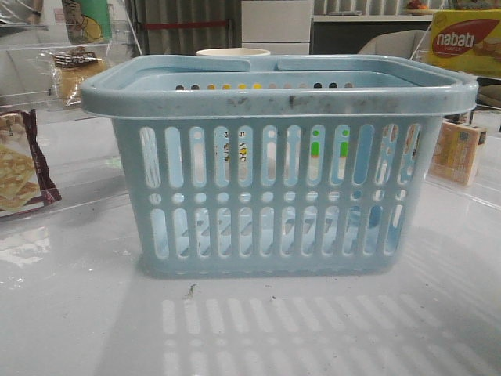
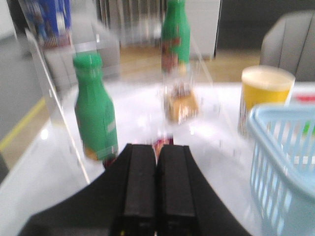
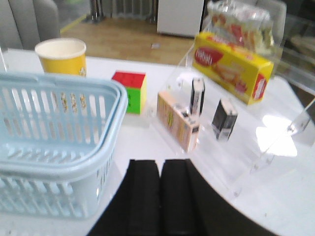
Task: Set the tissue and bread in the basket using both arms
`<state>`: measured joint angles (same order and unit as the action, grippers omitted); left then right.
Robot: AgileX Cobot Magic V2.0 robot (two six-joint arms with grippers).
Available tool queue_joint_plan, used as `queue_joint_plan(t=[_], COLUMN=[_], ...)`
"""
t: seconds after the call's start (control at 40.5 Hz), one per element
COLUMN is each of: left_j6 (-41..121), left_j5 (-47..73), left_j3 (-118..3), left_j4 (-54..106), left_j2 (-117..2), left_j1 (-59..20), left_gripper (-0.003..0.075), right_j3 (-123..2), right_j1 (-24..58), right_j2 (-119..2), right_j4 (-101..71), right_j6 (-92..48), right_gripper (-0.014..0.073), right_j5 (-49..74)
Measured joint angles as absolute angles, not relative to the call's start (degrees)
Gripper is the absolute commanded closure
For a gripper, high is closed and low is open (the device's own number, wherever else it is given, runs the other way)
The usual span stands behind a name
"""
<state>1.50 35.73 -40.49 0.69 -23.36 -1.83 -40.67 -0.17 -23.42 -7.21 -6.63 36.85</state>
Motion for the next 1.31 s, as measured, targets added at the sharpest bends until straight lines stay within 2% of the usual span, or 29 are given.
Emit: queue_joint_plan(t=[0.123, 0.321, 0.395, 0.469, 0.593, 0.667, 0.716, 0.963, 1.16, 1.309], left_j6=[1.5, 1.5, 1.5, 2.0, 3.0, 3.2, 3.2, 3.2, 3.2, 3.2], left_j5=[41.7, 43.7, 44.0, 44.0, 44.0, 44.0, 44.0, 44.0, 44.0, 44.0], left_j3=[-40.5, -40.1, -40.1, -40.1, -40.1, -40.1, -40.1, -40.1, -40.1, -40.1], left_j4=[0.7, 0.6, 0.0, 0.0, -0.4, 0.0, 0.4, 1.6, 1.7, 1.7], left_j2=[-27.2, -31.1, -32.1, -32.5, -32.7, -32.7, -32.7, -32.7, -32.7, -32.7], left_j1=[-1.8, -1.8, -1.8, -1.8, -1.8, -1.8, -1.8, -6.8, -12.4, -13.4], left_gripper=[0.0629, 0.0629, 0.0597, 0.0477, 0.0206, 0.0141, 0.0141, 0.0141, 0.0141, 0.0141], right_j3=[-40.7, -40.7, -40.7, -40.7, -40.7, -40.7, -40.7, -40.7, -43.7, -49.7], right_j1=[-0.2, -0.2, -0.2, -0.2, -0.2, -0.2, -0.2, -0.3, -5.2, -9.3], right_j2=[-28.9, -35.4, -37.7, -39.7, -42.2, -43.4, -44.3, -49.1, -55.2, -61.5], right_j4=[-7.2, -7.2, -7.2, -7.2, -7.2, -7.2, -7.2, -6.0, -5.5, -5.4], right_j6=[-6.6, -6.5, -6.5, -6.5, -6.6, -6.6, -6.6, -6.5, -6.2, -6.0], right_gripper=[0.0568, 0.0568, 0.0555, 0.0472, 0.0191, 0.0083, 0.006, 0.0064, 0.0064, 0.0064], right_j5=[40.7, 43.4, 44.0, 44.2, 44.2, 44.2, 43.9, 40.5, 37.0, 36.5])
